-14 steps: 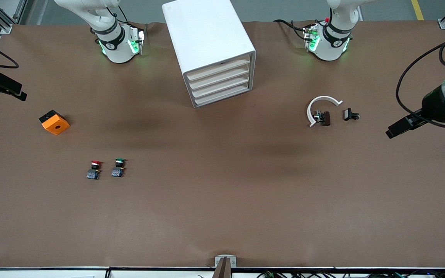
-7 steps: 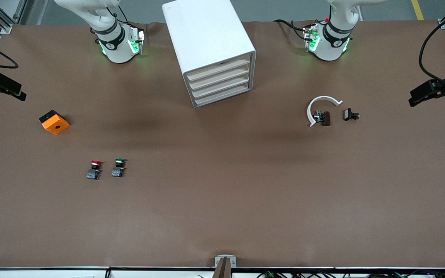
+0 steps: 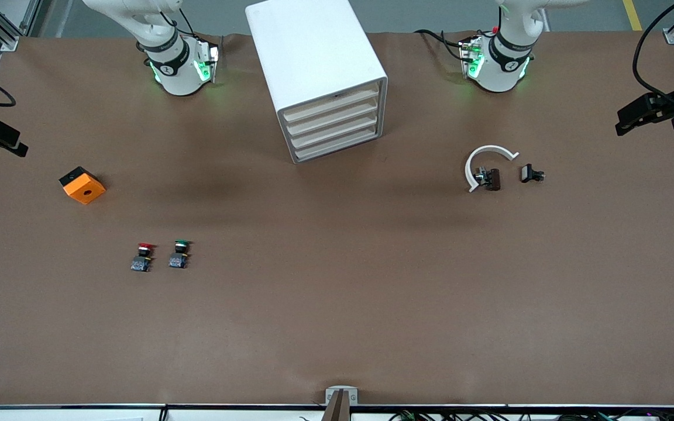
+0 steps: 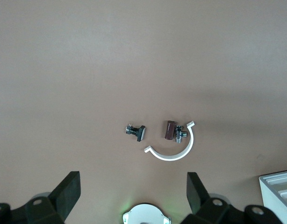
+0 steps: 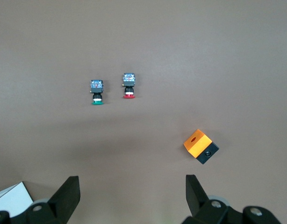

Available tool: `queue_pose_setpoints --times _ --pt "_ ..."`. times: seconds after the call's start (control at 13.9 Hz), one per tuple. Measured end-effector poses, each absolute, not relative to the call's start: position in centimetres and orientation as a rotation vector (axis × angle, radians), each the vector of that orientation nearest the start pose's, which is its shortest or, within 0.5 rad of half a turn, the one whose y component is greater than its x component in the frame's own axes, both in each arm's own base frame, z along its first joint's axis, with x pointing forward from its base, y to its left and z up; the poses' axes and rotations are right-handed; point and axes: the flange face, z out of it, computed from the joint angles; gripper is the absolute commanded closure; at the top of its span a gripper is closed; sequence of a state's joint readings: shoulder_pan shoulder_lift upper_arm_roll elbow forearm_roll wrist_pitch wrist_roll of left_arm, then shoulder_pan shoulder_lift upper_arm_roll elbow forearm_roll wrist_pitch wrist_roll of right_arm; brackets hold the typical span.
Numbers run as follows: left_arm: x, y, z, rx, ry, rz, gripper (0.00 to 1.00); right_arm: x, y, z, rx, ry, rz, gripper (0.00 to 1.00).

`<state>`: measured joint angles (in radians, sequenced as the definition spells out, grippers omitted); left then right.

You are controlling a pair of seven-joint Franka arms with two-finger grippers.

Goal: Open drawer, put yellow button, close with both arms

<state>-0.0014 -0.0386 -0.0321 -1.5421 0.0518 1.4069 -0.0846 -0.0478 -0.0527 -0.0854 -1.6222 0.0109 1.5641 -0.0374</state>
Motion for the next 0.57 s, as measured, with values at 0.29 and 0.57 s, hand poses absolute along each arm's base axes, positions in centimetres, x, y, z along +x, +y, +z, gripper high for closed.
queue_pose_setpoints --times 0.29,0.57 --pt "52.47 -1.56 65.07 -3.082 -0.077 0.090 0.00 53.23 -7.18 62.84 -3.122 0.151 0.006 0.00" --pt "52.50 -1.57 65.30 -3.098 -0.076 0.070 0.00 53.23 -7.19 62.84 -3.122 0.152 0.006 0.00"
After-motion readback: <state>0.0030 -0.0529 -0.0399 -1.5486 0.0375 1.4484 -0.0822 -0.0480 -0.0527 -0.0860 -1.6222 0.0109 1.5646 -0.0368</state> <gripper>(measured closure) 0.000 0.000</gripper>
